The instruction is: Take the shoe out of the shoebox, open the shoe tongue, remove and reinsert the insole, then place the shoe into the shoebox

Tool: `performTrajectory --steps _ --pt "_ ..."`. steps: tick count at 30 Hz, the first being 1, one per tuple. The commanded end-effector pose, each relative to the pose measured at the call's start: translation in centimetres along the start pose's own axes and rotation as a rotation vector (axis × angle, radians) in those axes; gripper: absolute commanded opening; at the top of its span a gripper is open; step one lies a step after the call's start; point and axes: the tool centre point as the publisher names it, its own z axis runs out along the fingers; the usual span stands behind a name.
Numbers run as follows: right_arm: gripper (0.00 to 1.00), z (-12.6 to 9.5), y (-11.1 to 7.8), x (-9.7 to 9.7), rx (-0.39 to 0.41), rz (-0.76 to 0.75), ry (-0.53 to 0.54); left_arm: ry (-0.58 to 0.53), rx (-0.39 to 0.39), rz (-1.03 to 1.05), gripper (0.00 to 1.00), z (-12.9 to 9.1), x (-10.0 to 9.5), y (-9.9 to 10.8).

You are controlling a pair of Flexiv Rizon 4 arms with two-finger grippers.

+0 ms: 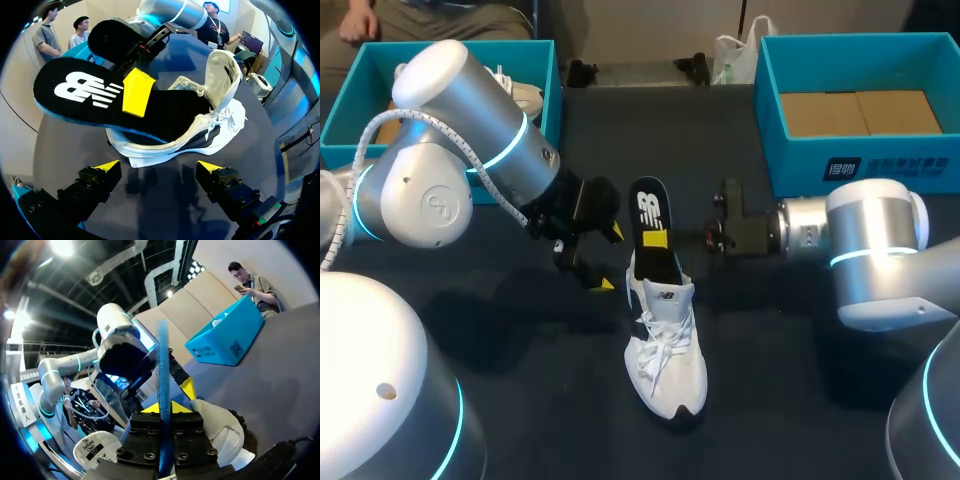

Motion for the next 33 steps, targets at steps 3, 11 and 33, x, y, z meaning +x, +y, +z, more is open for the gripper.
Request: performTrajectory --steps 3,11,33 --pt "0.00 0.1 -0.8 -0.6 -0.012 0.026 -0.001 -0.002 0.000 0.000 1.00 0.0 0.1 0.0" --pt "0.00 -0.6 -3.6 -0.6 -0.033 0.104 0.017 -0.002 0.000 0.000 1.00 0.0 0.1 0.0" --pt "0.34 0.1 -4.0 1.4 0.012 0.081 0.002 -0.002 0.000 0.000 1.00 0.0 0.1 0.0"
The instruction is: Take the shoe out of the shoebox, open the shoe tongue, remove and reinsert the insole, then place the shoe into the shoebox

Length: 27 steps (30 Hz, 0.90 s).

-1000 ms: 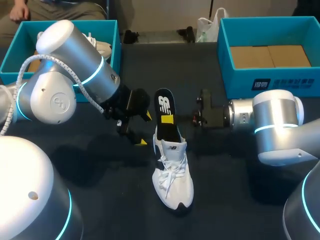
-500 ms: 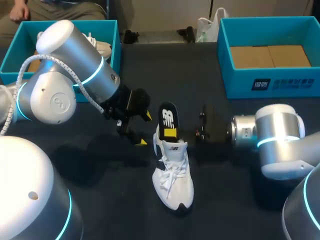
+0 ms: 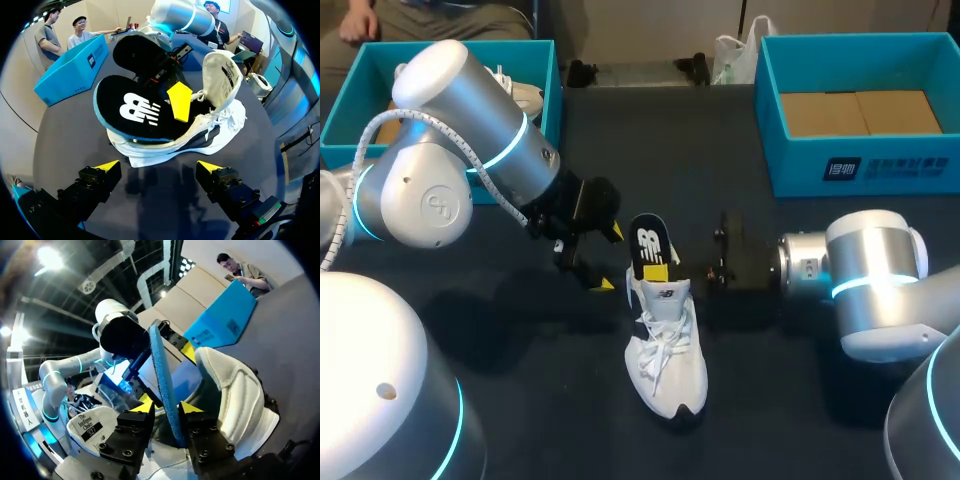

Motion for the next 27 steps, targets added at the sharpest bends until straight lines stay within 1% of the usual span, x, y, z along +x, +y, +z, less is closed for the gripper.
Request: performTrajectory --steps 1,7,10,12,13,15,16,17,23,27 --pt "0.34 0.0 0.9 0.5 0.011 -0.018 -0.014 -0.002 0.000 0.000 1.00 0.0 0.1 0.0" --pt "0.33 -0.2 2.0 0.5 0.000 -0.047 -0.020 -0.002 0.000 0.000 1.00 0.0 0.1 0.0" --pt "0.31 -0.2 2.5 0.3 -0.012 -0.054 -0.019 -0.002 0.000 0.000 1.00 0.0 0.1 0.0" --pt "0.28 -0.2 2.8 0.2 -0.020 -0.059 -0.019 -0.002 0.000 0.000 1.00 0.0 0.1 0.0" --pt "0.25 -0.3 3.0 0.1 -0.028 -0.058 -0.022 -0.002 0.000 0.000 1.00 0.0 0.1 0.0" --pt "0.15 -0.3 3.2 -0.1 -0.042 -0.054 -0.026 -0.002 0.000 0.000 1.00 0.0 0.1 0.0" --pt "0.09 -0.4 3.3 -0.2 -0.053 -0.049 -0.028 -0.002 0.000 0.000 1.00 0.0 0.1 0.0" --pt "0.00 -0.4 3.4 -0.4 -0.060 -0.042 -0.031 -0.002 0.000 0.000 1.00 0.0 0.1 0.0" --pt "0.00 -0.3 3.1 -1.4 -0.063 0.008 -0.044 -0.002 0.000 0.000 1.00 0.0 0.1 0.0" --pt "0.00 -0.3 2.3 -1.5 -0.051 0.047 -0.050 -0.002 0.000 0.000 1.00 0.0 0.1 0.0"
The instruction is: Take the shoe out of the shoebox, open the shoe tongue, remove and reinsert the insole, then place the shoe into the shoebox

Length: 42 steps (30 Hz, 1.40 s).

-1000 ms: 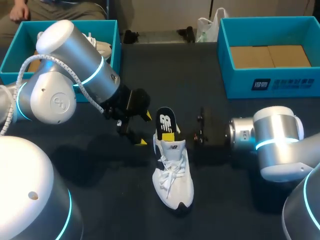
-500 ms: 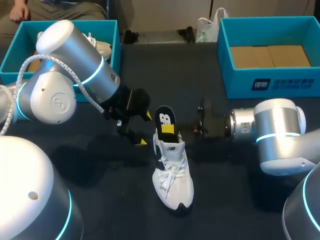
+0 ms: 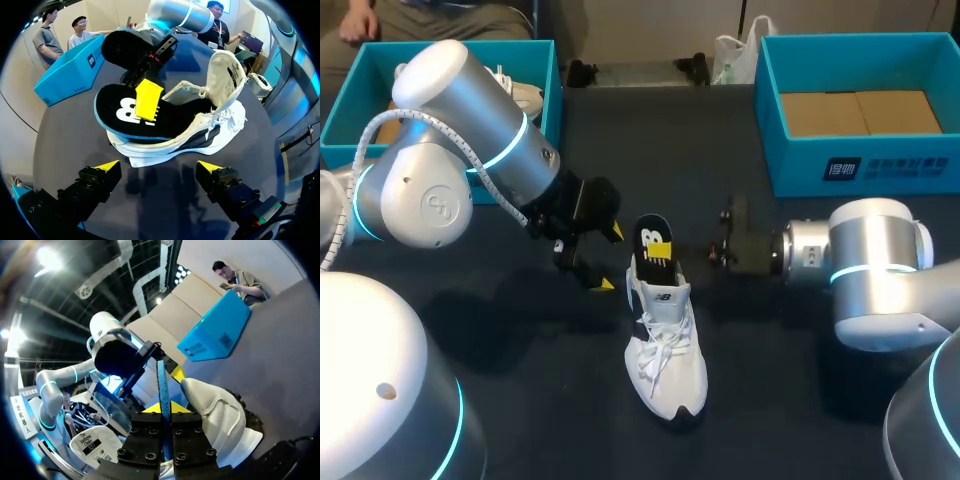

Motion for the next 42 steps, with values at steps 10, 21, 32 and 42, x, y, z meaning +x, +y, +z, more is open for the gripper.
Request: performTrajectory --steps 10,21,32,42 --pt "0.00 -0.3 -3.7 0.7 0.024 0.084 -0.041 -0.002 0.000 0.000 1.00 0.0 0.1 0.0" --pt "0.38 -0.3 -2.3 1.7 0.003 -0.013 -0.039 -0.002 0.000 0.000 1.00 0.0 0.1 0.0" --pt "0.32 0.3 -0.2 1.4 0.032 -0.069 -0.019 -0.002 0.000 0.000 1.00 0.0 0.1 0.0" --pt "0.00 0.3 0.5 -0.3 0.031 -0.041 -0.019 -0.002 0.000 0.000 1.00 0.0 0.1 0.0"
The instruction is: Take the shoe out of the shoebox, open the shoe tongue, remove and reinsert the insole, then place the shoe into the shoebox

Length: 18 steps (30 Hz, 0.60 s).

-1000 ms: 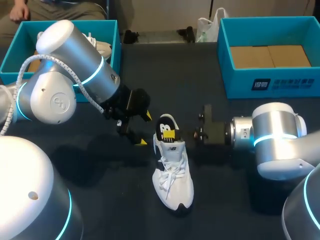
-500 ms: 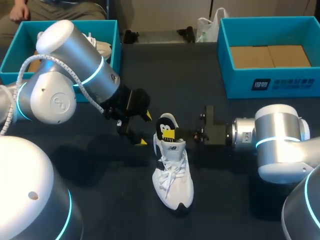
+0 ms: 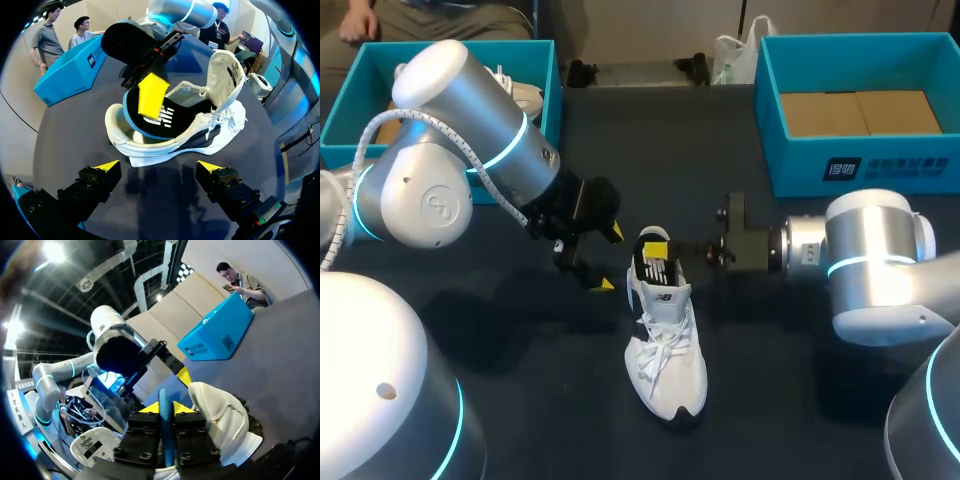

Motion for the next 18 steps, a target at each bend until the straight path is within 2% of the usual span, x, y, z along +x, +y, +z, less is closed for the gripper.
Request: performTrajectory --steps 1,7,14,18 --pt "0.00 0.1 0.0 -1.0 0.011 0.020 0.011 -0.002 0.000 0.000 1.00 0.0 0.1 0.0" --pt "0.00 -0.2 -1.4 -1.2 0.003 0.066 -0.003 -0.002 0.000 0.000 1.00 0.0 0.1 0.0" --pt "0.00 -0.7 -4.0 -0.2 -0.009 0.112 -0.028 -0.002 0.000 0.000 1.00 0.0 0.1 0.0" --pt "0.00 -0.6 -4.0 0.1 -0.006 0.107 -0.038 -0.002 0.000 0.000 1.00 0.0 0.1 0.0"
